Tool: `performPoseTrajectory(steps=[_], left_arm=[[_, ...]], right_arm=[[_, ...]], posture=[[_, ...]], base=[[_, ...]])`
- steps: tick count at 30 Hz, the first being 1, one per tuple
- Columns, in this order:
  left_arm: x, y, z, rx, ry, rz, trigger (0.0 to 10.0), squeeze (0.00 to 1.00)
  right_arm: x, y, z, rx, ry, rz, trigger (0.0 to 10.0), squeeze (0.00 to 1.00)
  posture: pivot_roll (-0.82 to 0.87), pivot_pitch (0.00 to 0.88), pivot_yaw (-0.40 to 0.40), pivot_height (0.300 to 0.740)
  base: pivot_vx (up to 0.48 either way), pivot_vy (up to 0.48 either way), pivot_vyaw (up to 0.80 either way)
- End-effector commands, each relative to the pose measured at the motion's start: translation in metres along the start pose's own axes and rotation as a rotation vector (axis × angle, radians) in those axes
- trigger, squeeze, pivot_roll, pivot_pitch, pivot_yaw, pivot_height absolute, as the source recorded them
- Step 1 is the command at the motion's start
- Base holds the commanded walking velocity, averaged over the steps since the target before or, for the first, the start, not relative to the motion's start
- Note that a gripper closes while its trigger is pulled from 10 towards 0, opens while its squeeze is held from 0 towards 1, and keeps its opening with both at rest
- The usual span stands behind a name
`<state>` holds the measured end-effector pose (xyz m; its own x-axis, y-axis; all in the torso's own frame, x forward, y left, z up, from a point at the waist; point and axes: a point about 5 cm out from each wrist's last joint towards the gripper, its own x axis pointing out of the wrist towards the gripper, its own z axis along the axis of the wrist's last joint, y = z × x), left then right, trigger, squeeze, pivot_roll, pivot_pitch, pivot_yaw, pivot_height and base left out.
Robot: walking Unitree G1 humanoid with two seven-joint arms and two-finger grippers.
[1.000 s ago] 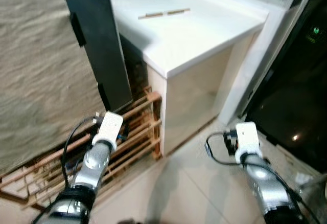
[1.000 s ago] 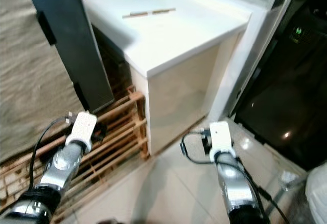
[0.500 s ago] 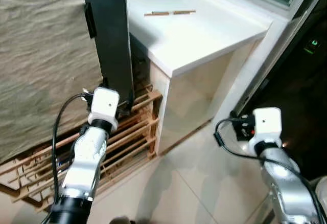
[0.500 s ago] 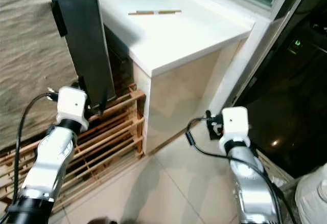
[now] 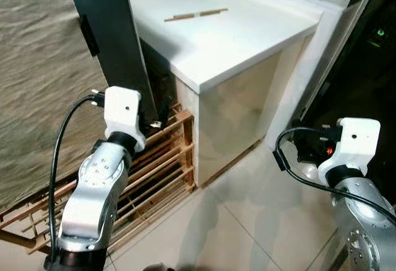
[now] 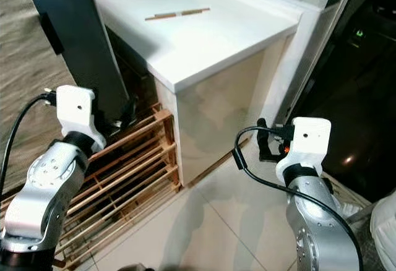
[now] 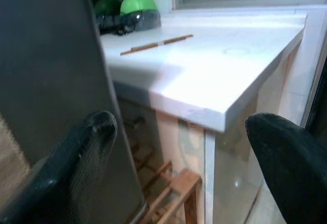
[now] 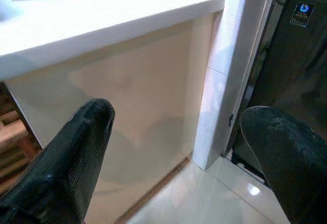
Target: Clothes washing
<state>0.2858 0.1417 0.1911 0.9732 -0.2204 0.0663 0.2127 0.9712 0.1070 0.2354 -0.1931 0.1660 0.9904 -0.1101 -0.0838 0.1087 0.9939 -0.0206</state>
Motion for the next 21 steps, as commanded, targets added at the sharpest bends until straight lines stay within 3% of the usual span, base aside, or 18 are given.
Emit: performPoseTrajectory(steps=[1, 3, 6, 7, 8, 9, 10, 11, 12, 15, 18, 21], left_arm=[[0.007, 0.003, -0.001, 0.011, 0.016, 0.012, 10.0, 1.0], [0.008, 0.005, -0.001, 0.028, 0.017, 0.031, 10.0, 1.0], [0.012, 0.009, 0.0, -0.054, -0.008, 0.076, 10.0, 1.0], [0.013, 0.012, 0.002, -0.044, -0.05, 0.138, 10.0, 0.2], [0.014, 0.014, 0.003, -0.029, -0.079, 0.182, 10.0, 0.2], [0.015, 0.015, 0.002, -0.006, -0.059, 0.222, 10.0, 0.0], [0.015, 0.012, 0.002, -0.044, -0.039, 0.195, 10.0, 0.0], [0.014, 0.005, 0.004, -0.081, -0.047, 0.092, 10.0, 0.0], [0.012, 0.0, 0.006, -0.066, -0.047, 0.03, 10.0, 0.0], [0.008, -0.011, 0.003, -0.025, -0.039, -0.085, 10.0, 0.0], [0.007, -0.015, 0.0, -0.042, -0.026, -0.095, 10.0, 0.0], [0.008, -0.019, 0.0, 0.03, -0.041, -0.097, 10.0, 0.0]], right_arm=[[0.008, 0.002, 0.011, -0.021, -0.061, -0.033, 10.0, 1.0], [0.01, 0.002, 0.014, -0.033, -0.093, -0.041, 10.0, 1.0], [0.016, 0.005, 0.014, -0.032, -0.101, -0.025, 10.0, 1.0], [0.018, 0.006, 0.011, -0.035, -0.081, -0.031, 10.0, 1.0], [0.02, 0.007, 0.009, -0.037, -0.067, -0.038, 10.0, 1.0], [0.021, 0.007, 0.006, -0.049, -0.051, -0.054, 10.0, 1.0], [0.022, 0.008, 0.005, -0.05, -0.04, -0.072, 10.0, 1.0], [0.023, 0.011, 0.005, -0.021, -0.033, -0.066, 10.0, 0.7], [0.023, 0.012, 0.006, -0.011, -0.033, -0.061, 10.0, 0.0], [0.023, 0.015, 0.006, -0.008, -0.042, -0.054, 10.0, 0.0], [0.022, 0.014, 0.002, -0.012, -0.026, -0.065, 10.0, 0.0], [0.019, 0.012, -0.006, -0.007, 0.003, -0.089, 10.0, 0.0]], posture=[[0.02, 0.0, 0.067, 0.74], [0.02, 0.0, 0.067, 0.74], [0.03, 0.0, 0.062, 0.74], [0.03, 0.0, 0.056, 0.74], [0.04, 0.0, 0.054, 0.74], [0.04, 0.0, 0.052, 0.74], [0.04, 0.0, 0.051, 0.74], [0.04, 0.0, 0.051, 0.74], [0.04, 0.0, 0.051, 0.74], [0.04, 0.0, 0.055, 0.74], [0.04, 0.0, 0.059, 0.74], [0.04, 0.0, 0.062, 0.74]], base=[[0.0, 0.0, 0.0], [0.0, 0.0, 0.0], [0.0, 0.0, 0.0], [0.0, 0.0, 0.0], [0.0, 0.0, 0.0], [0.0, 0.0, 0.0], [0.0, 0.0, 0.0], [0.0, 0.0, -0.74], [0.0, 0.0, -0.74], [0.0, 0.0, -0.75], [0.0, 0.0, -0.76], [0.0, 0.0, -0.76]])
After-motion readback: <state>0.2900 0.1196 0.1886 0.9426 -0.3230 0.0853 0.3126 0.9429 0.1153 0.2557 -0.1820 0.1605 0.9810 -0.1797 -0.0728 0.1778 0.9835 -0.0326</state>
